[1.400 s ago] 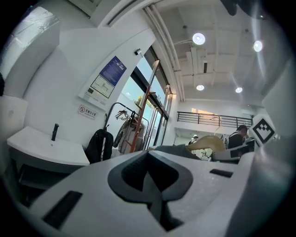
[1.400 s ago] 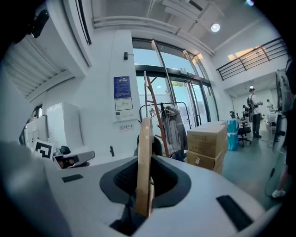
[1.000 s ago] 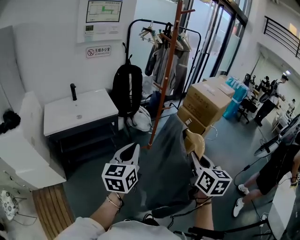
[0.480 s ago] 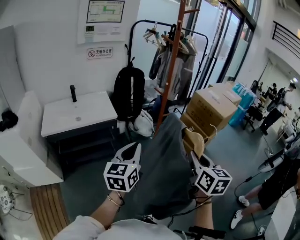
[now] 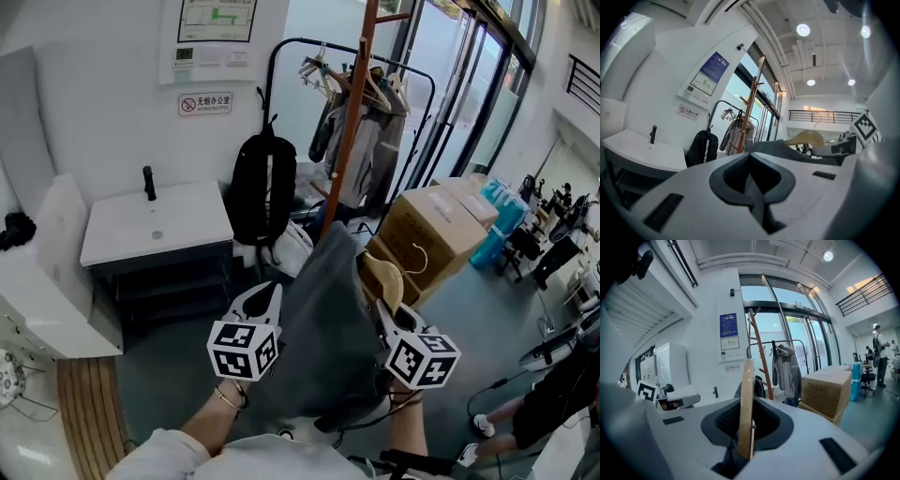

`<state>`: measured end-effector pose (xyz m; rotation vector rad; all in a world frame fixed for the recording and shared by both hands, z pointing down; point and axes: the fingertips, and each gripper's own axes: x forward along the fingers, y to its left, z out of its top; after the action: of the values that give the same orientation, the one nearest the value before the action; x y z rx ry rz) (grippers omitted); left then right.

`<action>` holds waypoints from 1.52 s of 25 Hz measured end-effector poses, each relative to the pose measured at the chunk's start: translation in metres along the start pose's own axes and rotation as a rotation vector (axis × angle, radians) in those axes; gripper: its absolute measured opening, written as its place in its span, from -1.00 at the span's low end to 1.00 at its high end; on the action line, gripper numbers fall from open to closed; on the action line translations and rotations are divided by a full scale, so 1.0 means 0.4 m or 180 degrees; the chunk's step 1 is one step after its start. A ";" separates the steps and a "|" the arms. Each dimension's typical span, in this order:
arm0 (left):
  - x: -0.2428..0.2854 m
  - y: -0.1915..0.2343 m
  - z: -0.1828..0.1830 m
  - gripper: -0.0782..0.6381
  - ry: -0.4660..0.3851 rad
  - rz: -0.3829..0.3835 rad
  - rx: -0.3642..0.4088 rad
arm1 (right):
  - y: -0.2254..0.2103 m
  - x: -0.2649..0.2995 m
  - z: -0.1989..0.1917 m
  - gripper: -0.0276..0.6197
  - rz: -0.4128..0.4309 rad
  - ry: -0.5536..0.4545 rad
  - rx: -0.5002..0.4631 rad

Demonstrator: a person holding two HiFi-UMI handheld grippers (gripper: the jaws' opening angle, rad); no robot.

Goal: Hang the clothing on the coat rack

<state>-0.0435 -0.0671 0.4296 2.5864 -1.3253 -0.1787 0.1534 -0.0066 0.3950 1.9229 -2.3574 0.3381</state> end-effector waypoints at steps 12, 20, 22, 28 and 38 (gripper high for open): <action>0.122 -0.025 0.025 -0.76 -0.0139 0.0219 0.0006 | -0.119 0.081 0.063 -0.70 0.0258 0.0044 -0.0295; 0.195 -0.056 0.012 -0.76 -0.0149 0.0354 -0.0004 | -0.212 0.099 0.078 -0.70 0.0407 0.0043 -0.0379; 0.211 -0.065 0.013 -0.76 -0.0149 0.0385 0.0012 | -0.237 0.100 0.076 -0.70 0.0436 0.0047 -0.0358; 0.245 -0.094 0.000 -0.76 -0.0055 0.0420 0.0122 | -0.304 0.098 0.082 -0.70 0.0442 0.0047 -0.0248; 0.294 -0.066 0.004 -0.76 -0.0035 0.0468 0.0117 | -0.337 0.115 0.113 -0.70 0.0369 -0.0020 -0.0101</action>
<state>0.0457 -0.1480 0.4209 2.5079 -1.5295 -0.1443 0.2787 -0.0858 0.3764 1.7808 -2.4687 0.3013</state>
